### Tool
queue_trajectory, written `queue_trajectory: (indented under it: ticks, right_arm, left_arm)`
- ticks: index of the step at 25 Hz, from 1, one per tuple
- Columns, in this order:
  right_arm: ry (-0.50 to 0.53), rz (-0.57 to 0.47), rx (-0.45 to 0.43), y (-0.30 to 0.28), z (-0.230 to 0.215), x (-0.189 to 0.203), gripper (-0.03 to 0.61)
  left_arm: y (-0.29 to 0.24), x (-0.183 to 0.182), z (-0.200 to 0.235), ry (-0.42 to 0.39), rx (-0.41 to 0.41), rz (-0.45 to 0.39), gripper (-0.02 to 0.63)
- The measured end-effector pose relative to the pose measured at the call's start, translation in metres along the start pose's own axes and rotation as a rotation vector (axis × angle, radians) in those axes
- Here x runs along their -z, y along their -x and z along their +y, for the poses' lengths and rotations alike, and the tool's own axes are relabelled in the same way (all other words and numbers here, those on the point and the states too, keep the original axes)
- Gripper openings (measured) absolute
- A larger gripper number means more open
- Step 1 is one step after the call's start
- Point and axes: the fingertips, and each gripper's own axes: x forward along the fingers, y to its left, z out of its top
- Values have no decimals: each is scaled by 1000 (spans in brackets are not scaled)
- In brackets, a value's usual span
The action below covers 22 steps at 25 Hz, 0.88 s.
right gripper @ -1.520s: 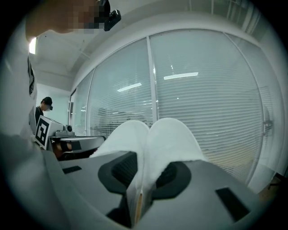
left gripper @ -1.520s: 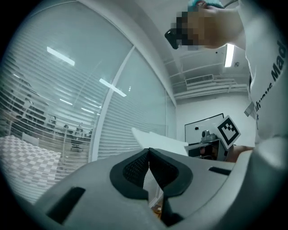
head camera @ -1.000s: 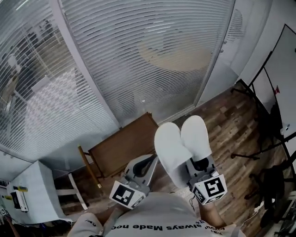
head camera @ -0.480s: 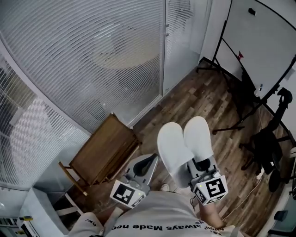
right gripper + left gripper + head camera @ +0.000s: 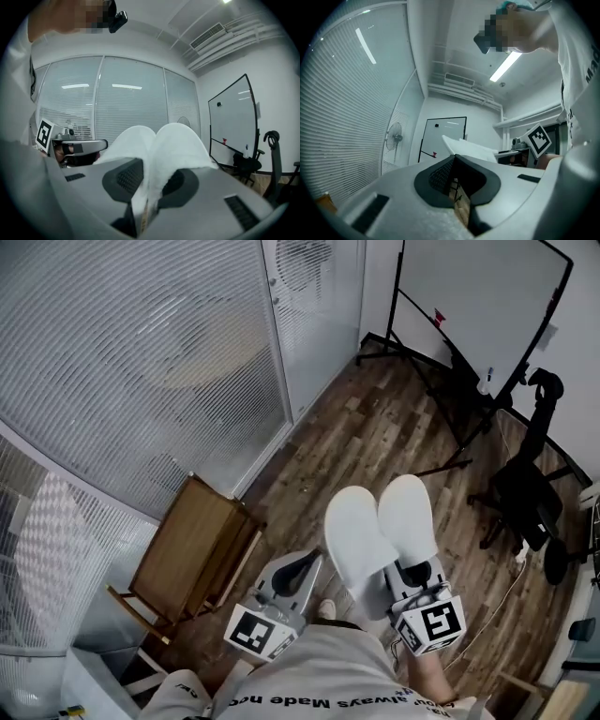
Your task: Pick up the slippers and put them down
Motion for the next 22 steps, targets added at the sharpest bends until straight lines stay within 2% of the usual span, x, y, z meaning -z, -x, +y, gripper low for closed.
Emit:
queue_trajectory:
  ticks: [7, 17, 22]
  right_arm:
    - [-16, -7, 24, 2, 2, 0, 80]
    - [-13, -2, 18, -12, 12, -20, 78]
    - [0, 6, 29, -17, 13, -3, 75]
  left_arm:
    - [1, -5, 1, -17, 25, 7, 12]
    - [0, -23, 19, -34, 31, 24, 12]
    - [3, -13, 30, -39, 21, 16, 12]
